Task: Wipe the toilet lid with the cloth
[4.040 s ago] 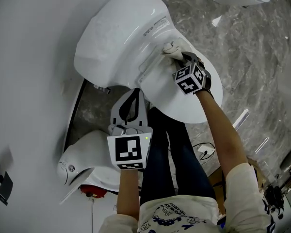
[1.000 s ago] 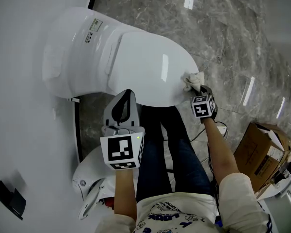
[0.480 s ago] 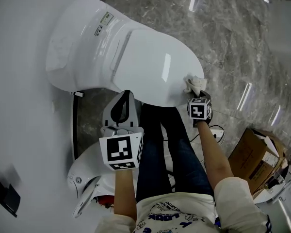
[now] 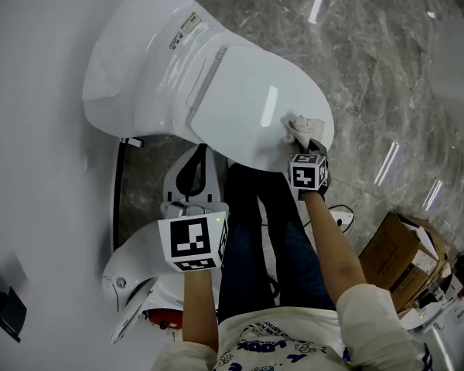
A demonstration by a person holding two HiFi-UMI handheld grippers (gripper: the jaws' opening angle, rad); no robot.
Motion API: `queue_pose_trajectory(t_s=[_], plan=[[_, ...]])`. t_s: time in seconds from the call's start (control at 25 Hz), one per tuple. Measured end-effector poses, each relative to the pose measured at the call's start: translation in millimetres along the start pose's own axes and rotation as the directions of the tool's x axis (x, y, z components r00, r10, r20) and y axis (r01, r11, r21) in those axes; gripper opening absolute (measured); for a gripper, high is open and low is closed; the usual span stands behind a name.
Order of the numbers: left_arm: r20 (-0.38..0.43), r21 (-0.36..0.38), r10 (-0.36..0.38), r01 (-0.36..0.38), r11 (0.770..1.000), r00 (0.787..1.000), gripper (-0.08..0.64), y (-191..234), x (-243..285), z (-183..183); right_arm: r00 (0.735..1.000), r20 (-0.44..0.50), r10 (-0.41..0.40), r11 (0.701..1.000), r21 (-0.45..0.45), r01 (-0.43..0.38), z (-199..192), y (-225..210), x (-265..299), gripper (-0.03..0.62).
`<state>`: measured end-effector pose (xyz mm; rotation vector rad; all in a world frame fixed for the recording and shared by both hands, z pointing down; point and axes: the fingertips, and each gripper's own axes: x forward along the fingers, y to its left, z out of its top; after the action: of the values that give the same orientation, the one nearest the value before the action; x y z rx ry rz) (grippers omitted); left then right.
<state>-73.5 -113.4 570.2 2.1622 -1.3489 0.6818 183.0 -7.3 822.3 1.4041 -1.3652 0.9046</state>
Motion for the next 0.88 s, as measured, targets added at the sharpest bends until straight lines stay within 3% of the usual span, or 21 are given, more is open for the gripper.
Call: queue_pose_trajectory(t_s=[0.48,0.88], plan=[[0.005,-0.053,0.053,-0.052,0.997,0.999,0.003,42,-12,-7,0.992,0.087,0.090,0.985,-0.155,-0.075,82,85,3,0.097],[0.009,-0.098,0.112,-0.110,0.989,0.994,0.003,82,-20,-14,0.979,0.123,0.165,0.935,-0.335,-0.115,133,146,8,0.098]])
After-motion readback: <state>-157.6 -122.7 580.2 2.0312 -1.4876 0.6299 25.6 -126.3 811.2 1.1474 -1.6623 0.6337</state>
